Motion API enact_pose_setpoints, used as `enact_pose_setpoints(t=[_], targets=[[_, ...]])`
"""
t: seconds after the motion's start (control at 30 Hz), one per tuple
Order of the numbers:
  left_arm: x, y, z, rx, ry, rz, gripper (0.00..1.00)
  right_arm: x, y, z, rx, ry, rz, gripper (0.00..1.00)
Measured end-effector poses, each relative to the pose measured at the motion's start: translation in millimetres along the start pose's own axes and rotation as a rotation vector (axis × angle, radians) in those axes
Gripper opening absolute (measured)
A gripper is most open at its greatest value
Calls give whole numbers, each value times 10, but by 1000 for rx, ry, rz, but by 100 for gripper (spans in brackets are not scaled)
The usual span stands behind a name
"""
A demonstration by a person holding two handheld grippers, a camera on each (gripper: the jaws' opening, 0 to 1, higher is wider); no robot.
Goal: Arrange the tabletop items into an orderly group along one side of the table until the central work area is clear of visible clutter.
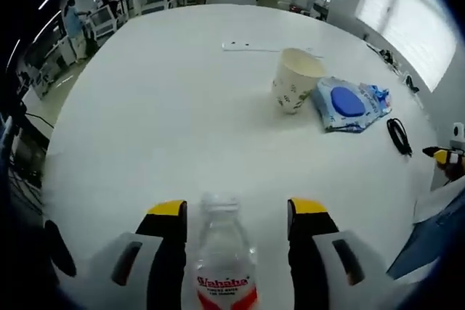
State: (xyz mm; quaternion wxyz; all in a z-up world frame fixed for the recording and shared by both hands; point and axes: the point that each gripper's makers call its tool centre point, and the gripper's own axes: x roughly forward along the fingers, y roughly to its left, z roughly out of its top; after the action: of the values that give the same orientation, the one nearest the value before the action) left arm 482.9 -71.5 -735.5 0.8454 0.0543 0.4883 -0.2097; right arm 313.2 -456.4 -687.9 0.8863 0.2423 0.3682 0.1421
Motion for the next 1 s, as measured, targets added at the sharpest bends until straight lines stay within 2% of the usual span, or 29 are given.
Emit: enact_pose_setpoints(t=[0.23,0.4,0.53,0.8,1.0], targets=[[60,59,-30,-42,6,8,48,6,-24,-7,14,1,-10,39],[126,69,-57,-37,30,1,38,7,-50,0,50,-12,-11,37],[169,118,-103,-21,48,23,29,10,-55,-3,65,-16,-10,36],[162,127,-66,-43,33,25,24,9,-77,-42,95,-17,-11,36],[57,49,-61,-30,15,10,22,3,-77,-45,111,-27,-8,35]])
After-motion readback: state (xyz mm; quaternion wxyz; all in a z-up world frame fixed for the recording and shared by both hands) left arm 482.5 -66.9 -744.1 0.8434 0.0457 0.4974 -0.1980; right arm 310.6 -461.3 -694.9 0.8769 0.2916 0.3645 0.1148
